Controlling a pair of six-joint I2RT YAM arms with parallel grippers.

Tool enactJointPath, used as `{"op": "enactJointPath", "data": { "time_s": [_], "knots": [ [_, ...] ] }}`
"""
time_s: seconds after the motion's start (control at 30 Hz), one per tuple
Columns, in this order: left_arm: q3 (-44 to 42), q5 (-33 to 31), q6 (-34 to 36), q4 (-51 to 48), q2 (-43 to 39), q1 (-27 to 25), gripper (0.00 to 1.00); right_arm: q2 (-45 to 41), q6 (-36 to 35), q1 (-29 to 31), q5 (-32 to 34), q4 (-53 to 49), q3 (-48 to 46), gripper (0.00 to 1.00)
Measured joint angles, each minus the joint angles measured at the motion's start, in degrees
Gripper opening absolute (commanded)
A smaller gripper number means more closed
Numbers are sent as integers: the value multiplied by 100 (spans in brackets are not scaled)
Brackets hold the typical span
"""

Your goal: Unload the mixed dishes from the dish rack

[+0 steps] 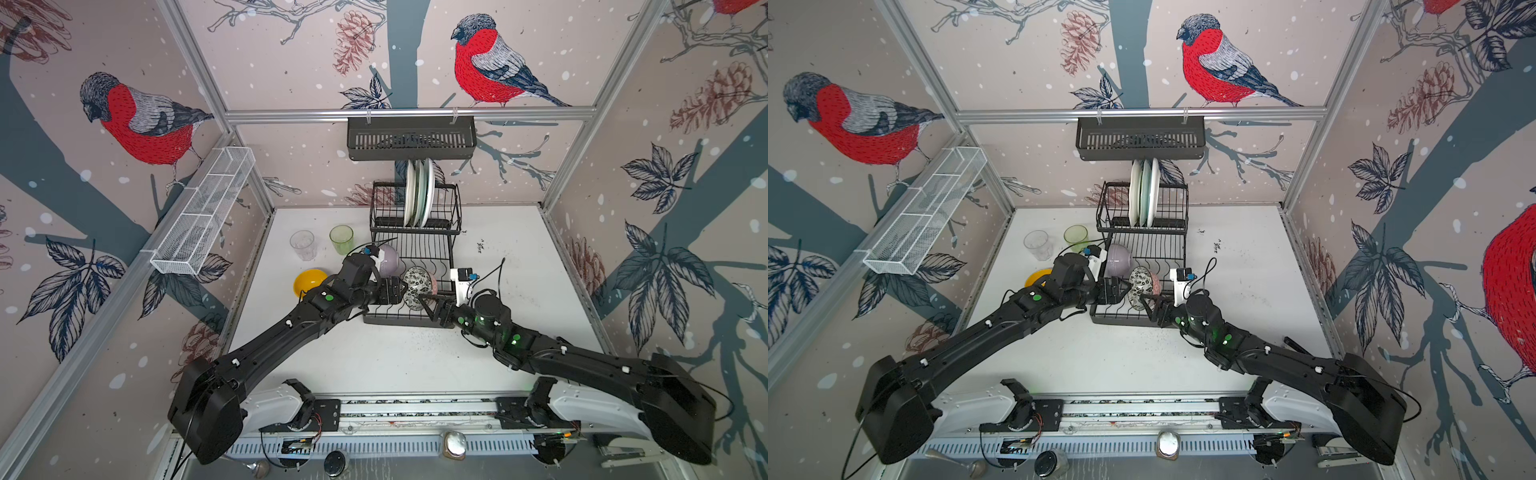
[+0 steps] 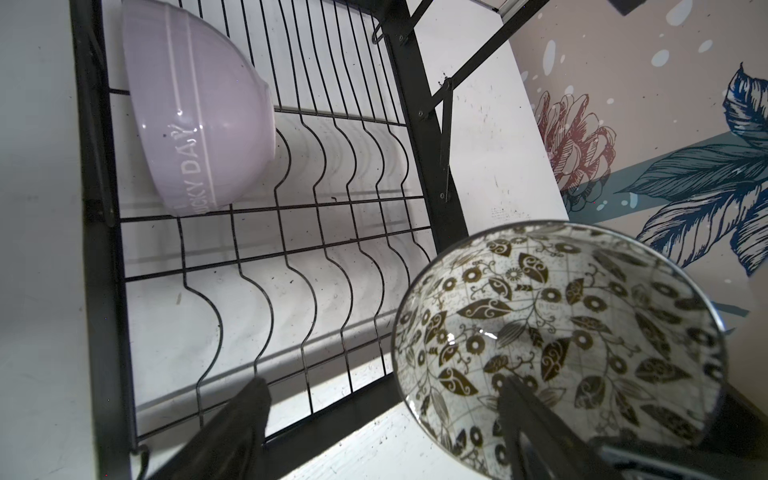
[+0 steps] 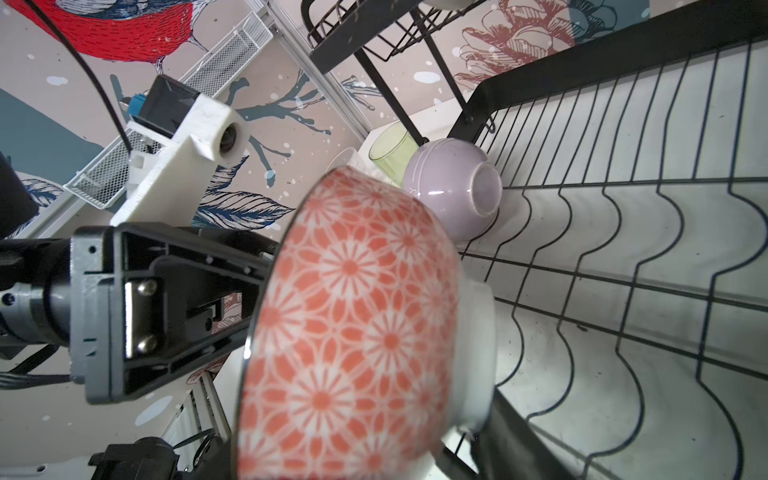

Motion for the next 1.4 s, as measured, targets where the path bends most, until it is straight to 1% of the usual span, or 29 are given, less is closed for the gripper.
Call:
{"op": "enactJointPath", "data": {
  "time_s": [0.1, 0.27, 0.47, 0.67, 0.73, 0.93, 0.97, 1.03, 1.07, 1.17, 1.27, 1.33, 1.4],
  "knots": [
    [0, 13, -26, 76, 61, -7, 80, 50, 2, 4, -144, 9, 4, 59],
    [-7, 39, -55, 170, 155, -37, 74, 118, 0, 2, -348, 9, 85, 59],
    [-13, 90, -129, 313, 308, -48, 61, 214, -4, 0, -507, -11, 243, 59],
    [52, 219, -127, 385, 446, -57, 54, 321, 0, -11, -599, 0, 308, 59],
    [68, 243, -122, 415, 459, -59, 49, 363, 13, -26, -651, 9, 308, 59],
    [70, 127, -22, 321, 461, -57, 40, 516, 39, -199, -938, 76, 363, 59],
    [70, 101, -20, 299, 461, -57, 38, 544, 48, -229, -1008, 105, 363, 59],
    [70, 26, -15, 258, 461, -57, 29, 610, 66, -295, -1147, 162, 374, 59],
    [70, -13, -9, 234, 463, -50, 26, 634, 66, -313, -1189, 181, 385, 59],
    [70, -120, 17, 133, 470, -37, 24, 702, 68, -341, -1270, 190, 431, 59],
    [70, -129, 15, 92, 509, -37, 19, 737, 68, -348, -1279, 181, 446, 59],
    [70, -94, 17, 72, 525, -37, 11, 739, 79, -358, -1239, 157, 448, 62],
    [83, 133, -20, 103, 529, -39, 6, 752, 92, -385, -1038, -57, 448, 67]
  ]
}}
